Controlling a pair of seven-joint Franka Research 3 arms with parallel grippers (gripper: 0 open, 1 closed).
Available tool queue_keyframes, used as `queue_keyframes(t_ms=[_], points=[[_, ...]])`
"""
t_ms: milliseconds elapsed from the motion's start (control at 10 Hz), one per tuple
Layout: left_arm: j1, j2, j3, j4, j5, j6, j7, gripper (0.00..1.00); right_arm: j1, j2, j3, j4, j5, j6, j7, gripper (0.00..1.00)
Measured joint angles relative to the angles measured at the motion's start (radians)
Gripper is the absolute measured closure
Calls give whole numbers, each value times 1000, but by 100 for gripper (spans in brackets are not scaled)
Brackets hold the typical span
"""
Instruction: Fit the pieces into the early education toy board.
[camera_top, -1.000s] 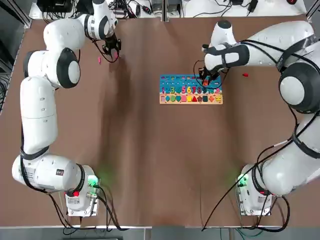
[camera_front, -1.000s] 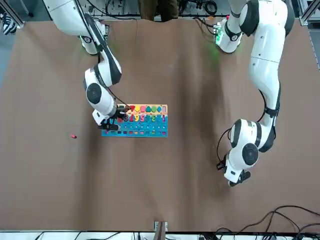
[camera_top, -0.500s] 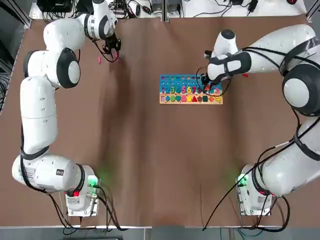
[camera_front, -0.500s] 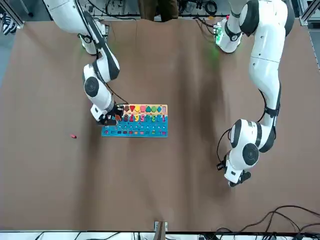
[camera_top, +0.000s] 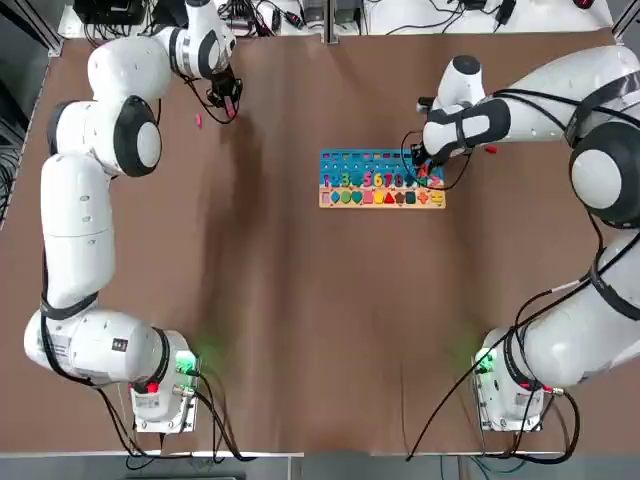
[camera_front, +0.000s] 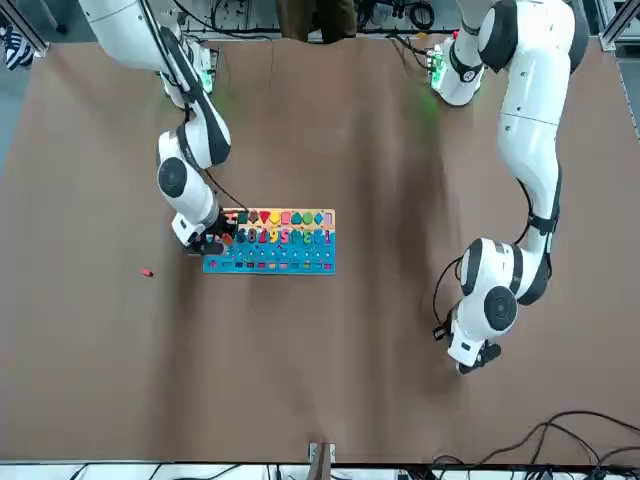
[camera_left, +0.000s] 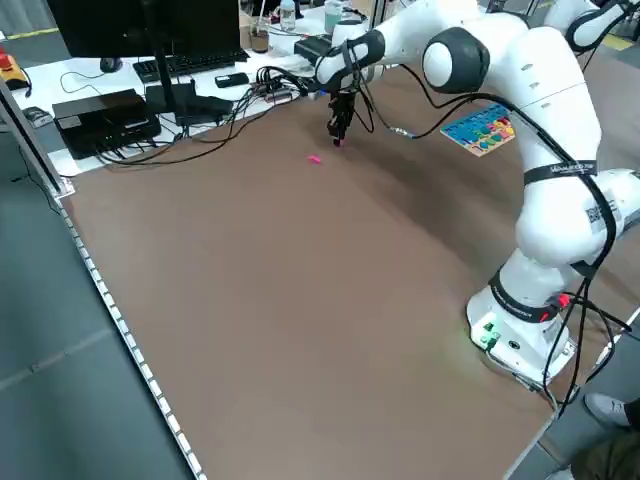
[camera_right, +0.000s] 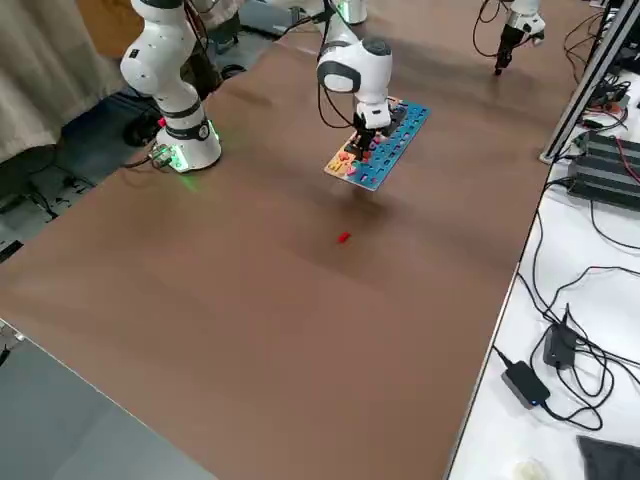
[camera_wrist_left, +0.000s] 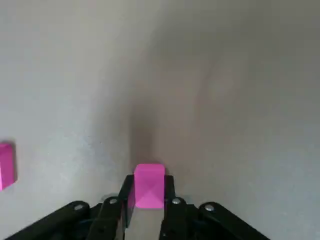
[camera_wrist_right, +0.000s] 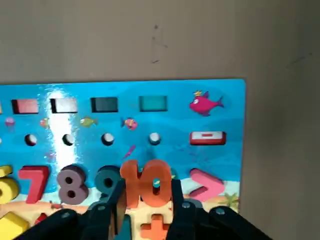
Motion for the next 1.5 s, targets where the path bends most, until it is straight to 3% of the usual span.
queue_keyframes(t_ms=[400,600,900,1100,1500], points=[[-65,-58,-4,-28,0,-14,-1,74,-8,0,2,-5,-2,15,-5,60],[-157,-121,-6,-120,0,-17,-19,74,-8,0,3,-9,-2,15,-5,60],[-284,-297,-20,-317,0,-21,-59,74,-5,9,4,-18,-2,24,-5,60],[-341,-389,-64,-429,0,-21,-128,74,-3,26,4,-23,-2,43,-5,60],[-472,-401,-100,-492,0,41,-257,74,2,34,5,-23,-3,49,-7,60]])
